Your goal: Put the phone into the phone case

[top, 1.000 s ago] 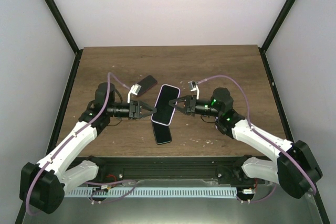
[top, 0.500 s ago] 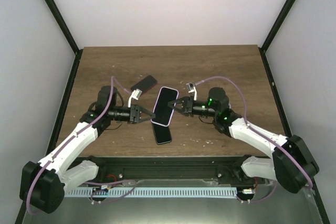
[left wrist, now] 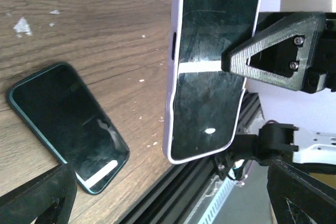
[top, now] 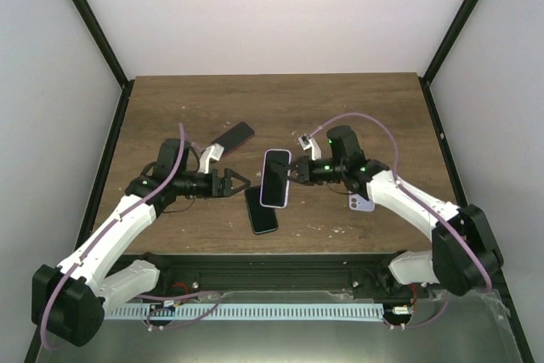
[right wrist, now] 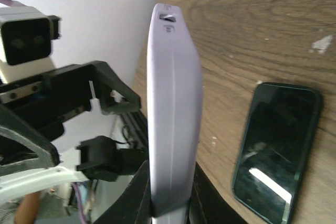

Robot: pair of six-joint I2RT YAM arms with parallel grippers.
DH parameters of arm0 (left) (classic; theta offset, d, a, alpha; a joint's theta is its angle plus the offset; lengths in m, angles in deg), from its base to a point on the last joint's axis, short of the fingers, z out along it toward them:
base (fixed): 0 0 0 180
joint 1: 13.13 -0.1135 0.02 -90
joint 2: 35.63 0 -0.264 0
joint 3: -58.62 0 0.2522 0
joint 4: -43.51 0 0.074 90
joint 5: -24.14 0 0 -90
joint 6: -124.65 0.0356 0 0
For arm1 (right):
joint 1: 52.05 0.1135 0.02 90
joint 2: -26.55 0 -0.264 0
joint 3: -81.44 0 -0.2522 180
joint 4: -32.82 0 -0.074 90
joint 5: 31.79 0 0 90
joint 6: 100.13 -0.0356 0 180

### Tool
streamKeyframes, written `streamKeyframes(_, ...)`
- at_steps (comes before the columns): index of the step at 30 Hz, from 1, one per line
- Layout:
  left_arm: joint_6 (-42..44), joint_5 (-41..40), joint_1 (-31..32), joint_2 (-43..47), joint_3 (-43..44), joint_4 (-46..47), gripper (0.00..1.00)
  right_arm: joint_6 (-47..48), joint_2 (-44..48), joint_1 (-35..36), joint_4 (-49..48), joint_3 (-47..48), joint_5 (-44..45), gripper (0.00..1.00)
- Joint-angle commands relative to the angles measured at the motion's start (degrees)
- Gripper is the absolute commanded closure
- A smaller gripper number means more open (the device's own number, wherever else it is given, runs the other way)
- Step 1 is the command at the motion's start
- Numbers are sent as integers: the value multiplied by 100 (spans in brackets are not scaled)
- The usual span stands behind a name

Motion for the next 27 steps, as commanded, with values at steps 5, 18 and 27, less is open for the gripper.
streamKeyframes(5, 200, -710, -11, -324, -16, -386, 3, 1647, -1130, -376, 2027, 876, 8, 92)
streamKeyframes(18, -565, -611, 5, -1814, -708, 964, 44, 2029, -2413, -527, 2315, 1395, 692, 86)
streamKeyframes(27, -1020, -506, 248, -2833, -690, 1816, 54, 1899, -2536, -615, 2211, 1421, 1437, 65)
